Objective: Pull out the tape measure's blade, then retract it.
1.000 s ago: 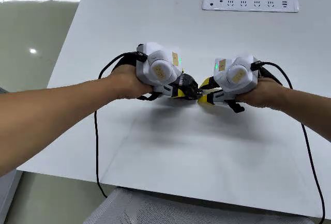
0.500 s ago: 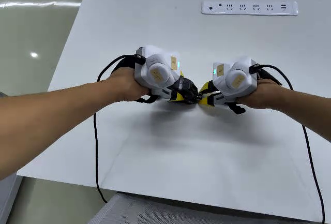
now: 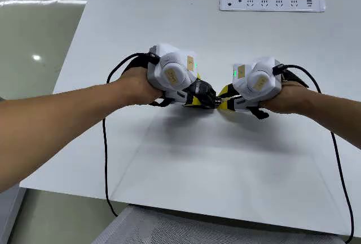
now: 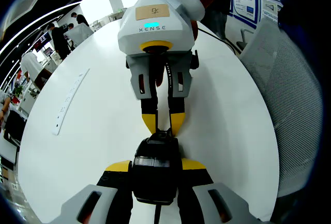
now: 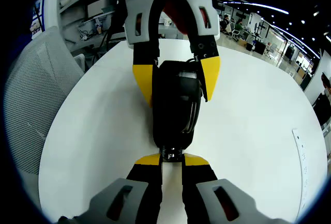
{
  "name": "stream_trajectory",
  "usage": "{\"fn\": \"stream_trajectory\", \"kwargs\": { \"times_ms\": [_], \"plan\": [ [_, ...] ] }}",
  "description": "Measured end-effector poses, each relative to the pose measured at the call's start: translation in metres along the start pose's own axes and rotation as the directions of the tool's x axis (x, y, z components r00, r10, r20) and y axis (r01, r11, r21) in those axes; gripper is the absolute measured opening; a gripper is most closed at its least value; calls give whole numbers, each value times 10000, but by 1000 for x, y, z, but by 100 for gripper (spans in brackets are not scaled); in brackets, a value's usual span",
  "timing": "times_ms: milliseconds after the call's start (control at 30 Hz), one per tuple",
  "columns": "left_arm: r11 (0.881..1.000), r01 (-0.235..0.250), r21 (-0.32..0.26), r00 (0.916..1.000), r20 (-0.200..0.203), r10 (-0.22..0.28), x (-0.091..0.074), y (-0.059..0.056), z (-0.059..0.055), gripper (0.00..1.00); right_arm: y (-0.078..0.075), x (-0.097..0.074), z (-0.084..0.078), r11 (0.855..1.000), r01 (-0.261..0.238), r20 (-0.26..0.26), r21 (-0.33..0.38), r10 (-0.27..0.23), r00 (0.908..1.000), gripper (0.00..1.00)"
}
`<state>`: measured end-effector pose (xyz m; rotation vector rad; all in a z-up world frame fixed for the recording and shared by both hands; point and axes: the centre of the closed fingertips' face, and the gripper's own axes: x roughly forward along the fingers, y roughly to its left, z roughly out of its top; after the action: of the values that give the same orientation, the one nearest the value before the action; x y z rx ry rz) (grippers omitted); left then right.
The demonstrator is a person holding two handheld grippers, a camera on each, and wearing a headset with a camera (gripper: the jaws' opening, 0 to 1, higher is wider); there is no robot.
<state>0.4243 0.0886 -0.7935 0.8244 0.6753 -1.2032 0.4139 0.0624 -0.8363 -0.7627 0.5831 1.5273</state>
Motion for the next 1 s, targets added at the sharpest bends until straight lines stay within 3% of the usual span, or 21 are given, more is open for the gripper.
{"fn": "stream_trajectory", "kwargs": {
  "times_ms": [1000],
  "plan": [
    [9998,74,-176,9999,-91,-76,1,2,-1,29,2,-21,-22,9993,14,5,384,-14,10000,9]
  ]
}}
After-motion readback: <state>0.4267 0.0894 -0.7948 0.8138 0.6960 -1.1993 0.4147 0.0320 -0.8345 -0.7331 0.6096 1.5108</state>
